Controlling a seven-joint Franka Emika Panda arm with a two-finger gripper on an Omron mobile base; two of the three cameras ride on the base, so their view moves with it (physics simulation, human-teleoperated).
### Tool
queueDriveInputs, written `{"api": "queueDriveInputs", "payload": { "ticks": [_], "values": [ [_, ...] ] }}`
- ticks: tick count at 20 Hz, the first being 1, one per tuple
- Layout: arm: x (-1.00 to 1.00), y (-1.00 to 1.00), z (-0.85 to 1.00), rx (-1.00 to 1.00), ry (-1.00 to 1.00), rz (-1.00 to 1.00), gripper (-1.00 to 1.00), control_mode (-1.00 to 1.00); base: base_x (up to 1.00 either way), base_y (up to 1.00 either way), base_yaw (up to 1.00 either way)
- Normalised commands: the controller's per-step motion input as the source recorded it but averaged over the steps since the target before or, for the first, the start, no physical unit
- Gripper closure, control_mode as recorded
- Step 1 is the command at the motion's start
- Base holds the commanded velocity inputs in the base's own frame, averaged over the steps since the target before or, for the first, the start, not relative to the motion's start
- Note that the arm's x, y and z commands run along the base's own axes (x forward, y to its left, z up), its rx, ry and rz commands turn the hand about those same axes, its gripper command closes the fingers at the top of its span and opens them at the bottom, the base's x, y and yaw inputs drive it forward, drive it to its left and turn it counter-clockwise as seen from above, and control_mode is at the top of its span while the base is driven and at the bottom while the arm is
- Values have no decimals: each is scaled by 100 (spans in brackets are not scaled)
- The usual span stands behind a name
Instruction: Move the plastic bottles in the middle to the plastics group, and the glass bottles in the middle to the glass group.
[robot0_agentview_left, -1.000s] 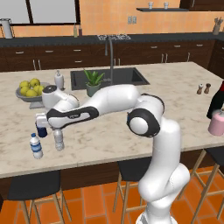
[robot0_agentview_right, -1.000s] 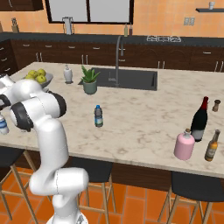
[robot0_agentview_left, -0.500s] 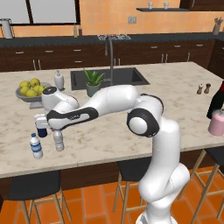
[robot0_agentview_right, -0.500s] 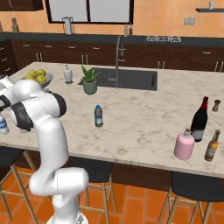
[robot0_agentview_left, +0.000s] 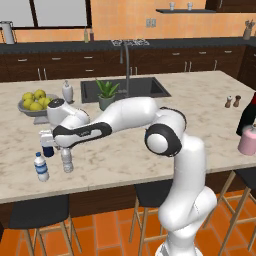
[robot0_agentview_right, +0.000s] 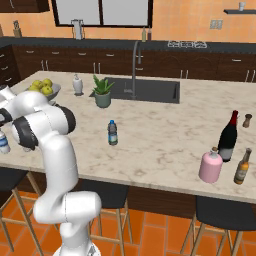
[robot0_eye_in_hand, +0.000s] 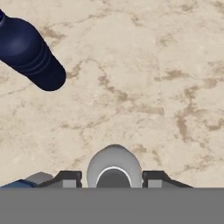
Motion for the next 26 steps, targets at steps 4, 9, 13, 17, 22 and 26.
{"api": "queueDriveInputs", "payload": {
  "ticks": [4, 9, 13, 17, 22, 26],
  "values": [
    [0, 0, 0, 0, -2, 0, -100, -100, 0, 0, 0],
    [-34, -48, 57, 0, -7, 5, -100, -100, 0, 0, 0],
    [-46, -53, 99, 0, 0, 1, -100, -100, 0, 0, 0],
    [-18, -99, 58, 2, 0, 0, -100, -100, 0, 0, 0],
    [0, -100, 10, 3, 0, 1, -100, -100, 0, 0, 0],
    [0, -100, 14, 8, 0, 1, -100, -100, 0, 0, 0]
  ]
}}
